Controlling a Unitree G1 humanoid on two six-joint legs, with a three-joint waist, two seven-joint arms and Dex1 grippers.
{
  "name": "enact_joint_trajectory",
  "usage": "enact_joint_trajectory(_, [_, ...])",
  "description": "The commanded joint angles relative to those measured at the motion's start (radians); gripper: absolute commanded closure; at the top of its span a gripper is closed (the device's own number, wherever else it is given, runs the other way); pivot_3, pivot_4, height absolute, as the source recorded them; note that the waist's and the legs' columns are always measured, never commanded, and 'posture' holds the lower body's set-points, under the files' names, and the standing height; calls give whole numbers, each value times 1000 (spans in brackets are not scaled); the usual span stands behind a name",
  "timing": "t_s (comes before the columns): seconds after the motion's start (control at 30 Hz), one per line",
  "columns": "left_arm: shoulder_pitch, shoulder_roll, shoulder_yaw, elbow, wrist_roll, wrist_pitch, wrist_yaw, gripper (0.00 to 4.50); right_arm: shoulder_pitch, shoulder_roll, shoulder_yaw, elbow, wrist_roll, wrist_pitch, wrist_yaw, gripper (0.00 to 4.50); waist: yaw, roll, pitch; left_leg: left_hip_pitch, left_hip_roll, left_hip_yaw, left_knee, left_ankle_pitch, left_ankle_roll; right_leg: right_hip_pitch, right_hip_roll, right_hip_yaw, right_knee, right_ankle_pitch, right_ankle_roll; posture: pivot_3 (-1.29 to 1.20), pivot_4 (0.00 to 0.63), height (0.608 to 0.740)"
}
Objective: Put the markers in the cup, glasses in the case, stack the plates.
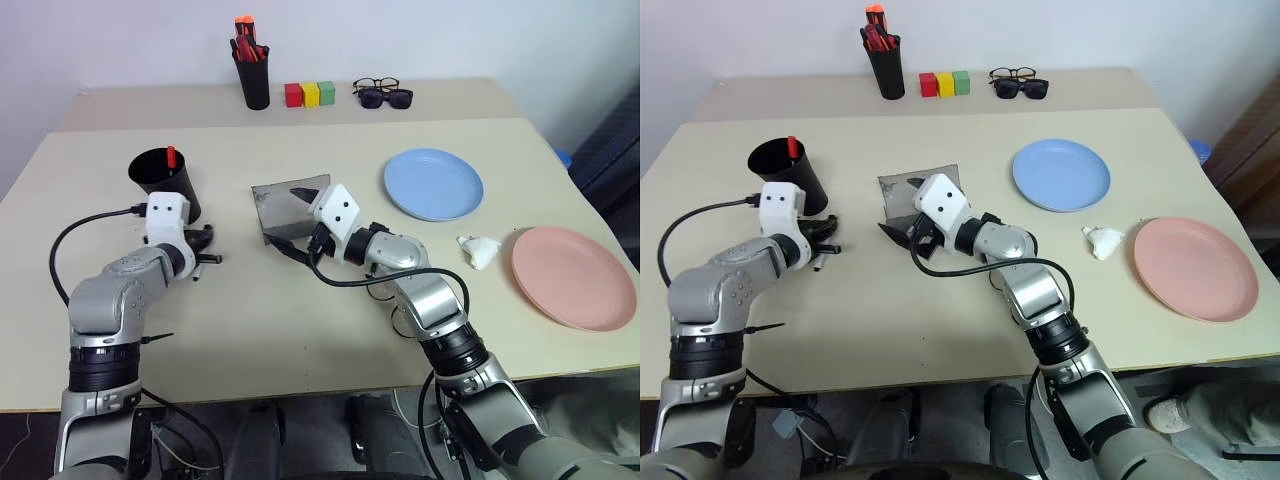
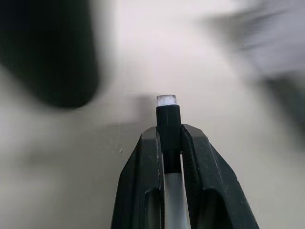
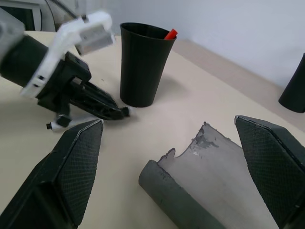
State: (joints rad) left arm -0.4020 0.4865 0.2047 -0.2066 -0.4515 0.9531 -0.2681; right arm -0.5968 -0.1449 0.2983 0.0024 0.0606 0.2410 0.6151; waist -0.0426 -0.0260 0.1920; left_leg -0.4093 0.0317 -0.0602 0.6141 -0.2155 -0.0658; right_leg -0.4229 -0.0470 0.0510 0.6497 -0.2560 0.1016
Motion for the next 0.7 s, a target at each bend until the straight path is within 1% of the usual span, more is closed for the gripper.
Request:
enact_joint_trajectory(0.03, [1,16,-10,-150,-31,-204,-150,4468,-6,-1,-7,-44,8,-7,5,0,0,0,0,0,0,0,0,0,0,0,0,0,0,0,0,0,150,740])
enact_joint_trajectory(0.07, [-13,4,-7,-153,-20,-256,-154,4468,-7,-1,-7,-43,9,-8,6,0,0,0,0,0,0,0,0,0,0,0,0,0,0,0,0,0,150,740])
enact_joint_trajectory(0.17, [-181,-98,68,-97,3,-386,-6,4468,-13,2,-4,-37,8,-10,6,0,7,0,0,0,0,0,0,0,0,0,0,0,0,0,0,0,150,740])
enact_joint_trajectory(0.23, [-263,-128,87,-51,69,-476,83,4468,-14,3,-4,-37,9,-10,7,0,10,-1,0,-1,0,0,2,0,0,0,0,0,0,0,0,0,150,740])
enact_joint_trajectory(0.27, [-285,-123,84,-26,111,-519,109,4468,-14,4,-4,-37,8,-10,7,0,5,-1,0,-1,0,0,2,0,0,0,0,0,-1,0,0,0,150,740])
enact_joint_trajectory(0.37, [-319,-70,61,98,276,-678,187,4468,-15,6,-5,-34,7,-12,7,0,-3,0,0,0,0,1,0,0,0,1,0,1,-2,0,0,0,150,740])
enact_joint_trajectory(0.43, [-341,-59,76,189,330,-755,250,4468,-16,7,-5,-32,7,-14,6,0,-3,0,0,1,0,1,-1,0,0,0,1,1,-1,0,0,0,150,740])
enact_joint_trajectory(0.53, [-350,-47,93,313,372,-852,302,4468,-16,8,-5,-32,6,-16,4,0,1,0,0,0,0,1,0,0,0,0,1,1,0,0,0,0,150,740])
enact_joint_trajectory(0.6, [-351,-47,97,406,375,-924,303,4468,-16,11,-5,-31,5,-17,1,0,1,0,0,0,0,1,1,0,0,0,0,1,-1,0,0,0,150,740])
enact_joint_trajectory(0.7, [-356,-51,90,494,374,-1002,292,4468,-16,12,-7,-31,4,-18,1,0,5,0,0,0,0,1,1,0,0,0,0,0,0,0,0,0,150,740])
